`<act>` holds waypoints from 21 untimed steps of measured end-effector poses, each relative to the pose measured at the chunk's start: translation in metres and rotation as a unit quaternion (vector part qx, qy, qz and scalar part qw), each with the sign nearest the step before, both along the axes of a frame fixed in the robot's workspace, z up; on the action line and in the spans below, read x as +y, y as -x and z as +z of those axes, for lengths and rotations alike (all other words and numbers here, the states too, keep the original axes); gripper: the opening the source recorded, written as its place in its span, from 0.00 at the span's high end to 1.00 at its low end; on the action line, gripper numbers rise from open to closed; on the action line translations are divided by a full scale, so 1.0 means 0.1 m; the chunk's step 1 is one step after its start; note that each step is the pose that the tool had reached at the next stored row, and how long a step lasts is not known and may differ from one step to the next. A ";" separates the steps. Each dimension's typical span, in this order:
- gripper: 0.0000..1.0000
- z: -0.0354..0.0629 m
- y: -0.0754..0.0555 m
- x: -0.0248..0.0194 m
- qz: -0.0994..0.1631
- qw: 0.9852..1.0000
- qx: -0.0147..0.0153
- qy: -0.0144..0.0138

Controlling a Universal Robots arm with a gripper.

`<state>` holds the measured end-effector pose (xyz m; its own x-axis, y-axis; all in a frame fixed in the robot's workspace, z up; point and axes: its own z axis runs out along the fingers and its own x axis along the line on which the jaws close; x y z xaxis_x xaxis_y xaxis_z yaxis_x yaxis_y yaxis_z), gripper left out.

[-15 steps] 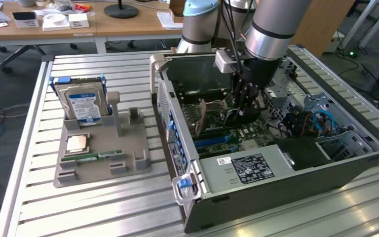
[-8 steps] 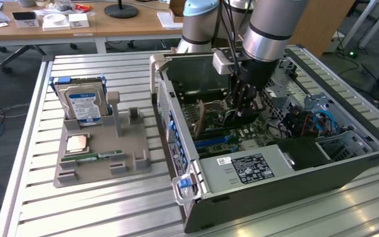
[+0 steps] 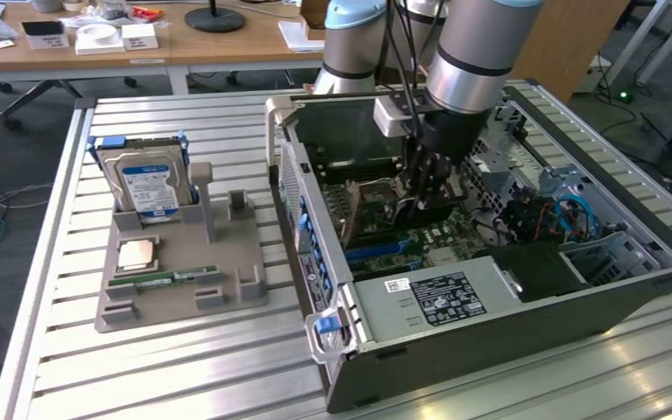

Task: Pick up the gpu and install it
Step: 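Insert the gpu into the slot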

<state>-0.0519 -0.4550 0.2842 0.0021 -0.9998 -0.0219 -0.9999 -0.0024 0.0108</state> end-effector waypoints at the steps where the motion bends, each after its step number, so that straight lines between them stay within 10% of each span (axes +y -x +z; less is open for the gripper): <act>1: 0.74 -0.002 0.00 -0.001 0.000 1.000 0.000 0.000; 21: 0.74 -0.042 0.03 -0.001 0.000 1.000 0.000 0.000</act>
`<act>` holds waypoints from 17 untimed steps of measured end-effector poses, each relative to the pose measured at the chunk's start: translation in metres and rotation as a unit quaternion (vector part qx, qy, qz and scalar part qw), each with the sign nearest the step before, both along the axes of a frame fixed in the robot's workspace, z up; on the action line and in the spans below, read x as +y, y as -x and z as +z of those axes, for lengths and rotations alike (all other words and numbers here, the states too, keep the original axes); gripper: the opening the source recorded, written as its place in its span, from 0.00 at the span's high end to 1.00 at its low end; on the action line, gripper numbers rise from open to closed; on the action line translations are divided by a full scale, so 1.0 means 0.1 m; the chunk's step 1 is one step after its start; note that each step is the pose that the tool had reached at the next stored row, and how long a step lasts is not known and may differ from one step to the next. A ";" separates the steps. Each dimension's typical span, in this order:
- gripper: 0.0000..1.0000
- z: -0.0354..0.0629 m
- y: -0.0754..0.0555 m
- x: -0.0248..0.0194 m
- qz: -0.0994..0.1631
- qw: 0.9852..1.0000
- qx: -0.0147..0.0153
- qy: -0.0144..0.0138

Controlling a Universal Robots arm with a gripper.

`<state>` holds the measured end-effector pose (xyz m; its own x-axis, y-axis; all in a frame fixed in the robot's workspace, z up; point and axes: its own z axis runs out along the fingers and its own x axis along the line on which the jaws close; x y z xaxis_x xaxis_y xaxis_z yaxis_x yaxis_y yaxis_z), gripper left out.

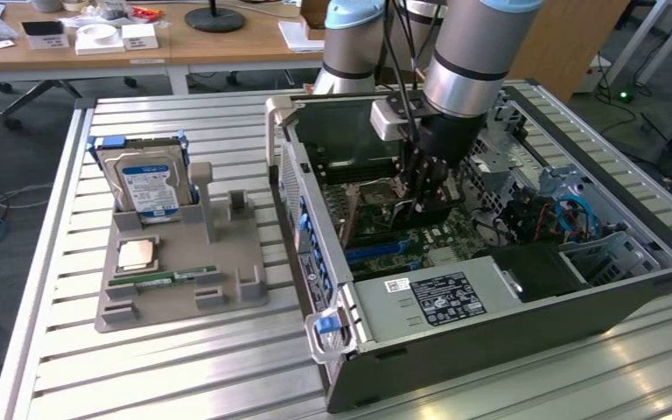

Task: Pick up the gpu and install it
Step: 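Insert the gpu into the slot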

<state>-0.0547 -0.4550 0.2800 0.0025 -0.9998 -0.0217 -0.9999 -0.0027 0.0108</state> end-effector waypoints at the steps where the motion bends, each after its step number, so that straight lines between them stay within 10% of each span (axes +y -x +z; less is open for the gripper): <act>1: 0.74 -0.003 0.01 0.000 0.000 1.000 0.000 0.000; 17: 0.74 -0.024 0.10 0.000 0.000 1.000 0.000 0.000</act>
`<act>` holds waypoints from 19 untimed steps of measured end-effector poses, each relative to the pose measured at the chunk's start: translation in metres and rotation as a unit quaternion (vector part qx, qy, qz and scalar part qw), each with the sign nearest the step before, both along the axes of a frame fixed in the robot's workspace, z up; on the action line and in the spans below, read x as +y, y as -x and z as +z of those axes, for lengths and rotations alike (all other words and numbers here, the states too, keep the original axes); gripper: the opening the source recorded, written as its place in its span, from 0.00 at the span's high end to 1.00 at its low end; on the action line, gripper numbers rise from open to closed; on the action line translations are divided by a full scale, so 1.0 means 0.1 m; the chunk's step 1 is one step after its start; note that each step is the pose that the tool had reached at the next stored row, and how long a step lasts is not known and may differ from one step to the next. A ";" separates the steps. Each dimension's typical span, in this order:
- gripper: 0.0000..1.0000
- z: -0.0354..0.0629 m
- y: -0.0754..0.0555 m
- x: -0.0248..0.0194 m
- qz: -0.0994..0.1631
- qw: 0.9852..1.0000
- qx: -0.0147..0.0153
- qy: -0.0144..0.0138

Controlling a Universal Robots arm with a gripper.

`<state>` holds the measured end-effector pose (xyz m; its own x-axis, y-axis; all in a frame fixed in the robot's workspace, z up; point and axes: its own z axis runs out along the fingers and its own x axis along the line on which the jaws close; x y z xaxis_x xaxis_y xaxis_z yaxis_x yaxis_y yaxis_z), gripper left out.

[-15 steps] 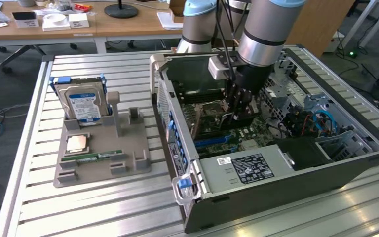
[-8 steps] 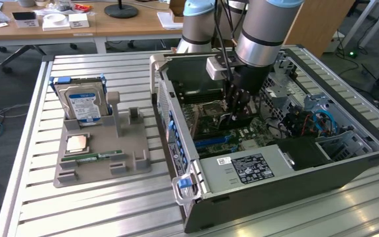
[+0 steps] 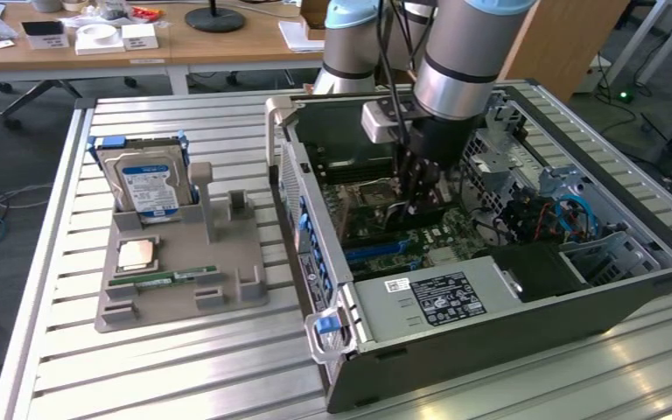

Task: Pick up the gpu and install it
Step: 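Insert the gpu into the slot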

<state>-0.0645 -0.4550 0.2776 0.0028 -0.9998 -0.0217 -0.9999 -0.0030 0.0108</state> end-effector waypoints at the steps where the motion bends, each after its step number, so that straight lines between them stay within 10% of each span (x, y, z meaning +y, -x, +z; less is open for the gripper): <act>1: 0.74 -0.003 0.00 0.000 0.000 1.000 0.000 0.000; 19: 0.74 -0.114 0.06 0.000 0.001 1.000 -0.003 0.000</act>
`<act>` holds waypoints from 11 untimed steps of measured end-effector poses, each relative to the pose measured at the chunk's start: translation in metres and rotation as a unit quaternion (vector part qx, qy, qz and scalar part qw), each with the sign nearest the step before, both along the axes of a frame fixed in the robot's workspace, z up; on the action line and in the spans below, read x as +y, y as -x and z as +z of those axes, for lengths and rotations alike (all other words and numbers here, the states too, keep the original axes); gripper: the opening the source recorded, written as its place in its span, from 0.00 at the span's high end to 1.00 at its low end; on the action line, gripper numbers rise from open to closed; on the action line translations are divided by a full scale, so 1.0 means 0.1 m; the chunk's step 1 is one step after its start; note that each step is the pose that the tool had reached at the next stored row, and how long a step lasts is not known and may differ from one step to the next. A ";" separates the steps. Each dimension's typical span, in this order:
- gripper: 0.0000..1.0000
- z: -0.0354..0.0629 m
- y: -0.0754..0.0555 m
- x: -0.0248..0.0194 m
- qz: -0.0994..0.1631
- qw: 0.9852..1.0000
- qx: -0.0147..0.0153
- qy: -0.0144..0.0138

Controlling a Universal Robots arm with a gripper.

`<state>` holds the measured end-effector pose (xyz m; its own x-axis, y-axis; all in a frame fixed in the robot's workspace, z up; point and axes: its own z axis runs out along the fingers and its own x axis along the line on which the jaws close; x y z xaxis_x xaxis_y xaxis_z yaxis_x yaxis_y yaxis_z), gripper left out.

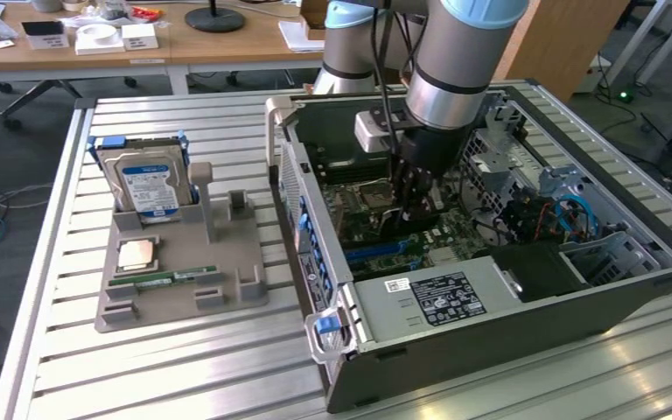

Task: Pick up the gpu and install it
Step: 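Insert the gpu into the slot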

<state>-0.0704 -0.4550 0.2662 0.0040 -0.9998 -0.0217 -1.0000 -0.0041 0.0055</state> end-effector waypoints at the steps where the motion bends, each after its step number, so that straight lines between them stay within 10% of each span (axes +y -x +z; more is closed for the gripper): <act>1: 0.74 -0.006 0.00 0.000 0.000 1.000 -0.001 0.000; 11: 0.74 -0.020 0.02 -0.019 0.002 1.000 -0.002 0.000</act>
